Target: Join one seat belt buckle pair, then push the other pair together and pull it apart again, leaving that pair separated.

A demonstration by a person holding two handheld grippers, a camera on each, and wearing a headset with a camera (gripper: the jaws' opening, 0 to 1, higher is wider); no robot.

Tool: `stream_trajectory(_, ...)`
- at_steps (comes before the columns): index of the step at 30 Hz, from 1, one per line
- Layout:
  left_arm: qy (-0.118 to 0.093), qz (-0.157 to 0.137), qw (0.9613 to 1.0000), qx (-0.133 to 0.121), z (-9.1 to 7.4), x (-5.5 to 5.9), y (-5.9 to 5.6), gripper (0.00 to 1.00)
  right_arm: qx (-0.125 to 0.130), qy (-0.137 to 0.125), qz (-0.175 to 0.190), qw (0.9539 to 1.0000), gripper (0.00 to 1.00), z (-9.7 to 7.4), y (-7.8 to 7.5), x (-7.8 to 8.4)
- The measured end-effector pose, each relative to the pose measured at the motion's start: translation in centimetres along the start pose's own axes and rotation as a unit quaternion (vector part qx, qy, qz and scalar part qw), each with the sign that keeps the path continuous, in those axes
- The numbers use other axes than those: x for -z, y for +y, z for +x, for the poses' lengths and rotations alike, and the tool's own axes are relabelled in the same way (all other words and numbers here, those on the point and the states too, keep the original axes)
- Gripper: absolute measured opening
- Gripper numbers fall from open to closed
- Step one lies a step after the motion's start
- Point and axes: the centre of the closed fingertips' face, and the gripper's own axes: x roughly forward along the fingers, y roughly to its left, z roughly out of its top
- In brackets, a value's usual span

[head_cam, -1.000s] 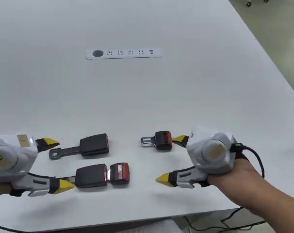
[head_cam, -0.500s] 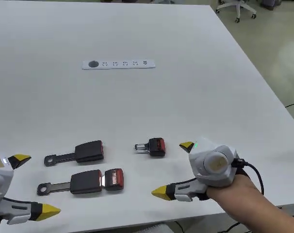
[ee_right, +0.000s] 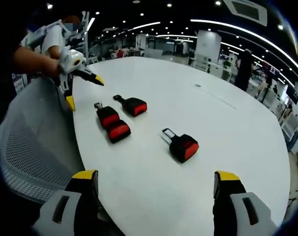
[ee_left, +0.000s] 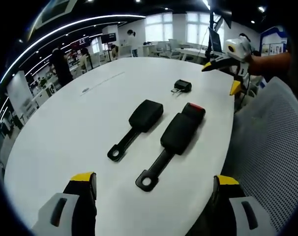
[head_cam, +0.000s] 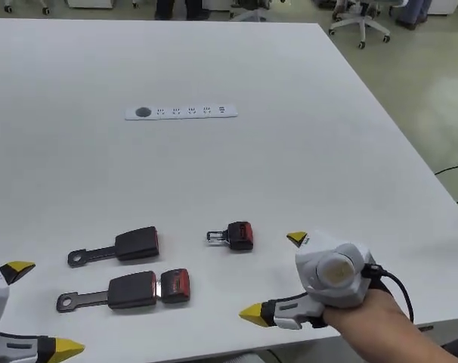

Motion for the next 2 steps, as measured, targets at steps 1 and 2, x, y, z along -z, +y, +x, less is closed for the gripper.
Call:
stream_trajectory(1, 0.0, -0.001, 1.0, -0.002, -0.05, -0.01, 0.02, 1.0, 0.0, 0.0, 0.0, 1.0, 0.99, 0.0, 0.02, 0.0)
stream_trajectory(2, -0.001, -0.003, 1.0, -0.004, -0.15, 0.06, 0.08, 1.0, 0.0, -0.001, -0.001, 1.0, 0.99, -0.01, 0.02, -0.02)
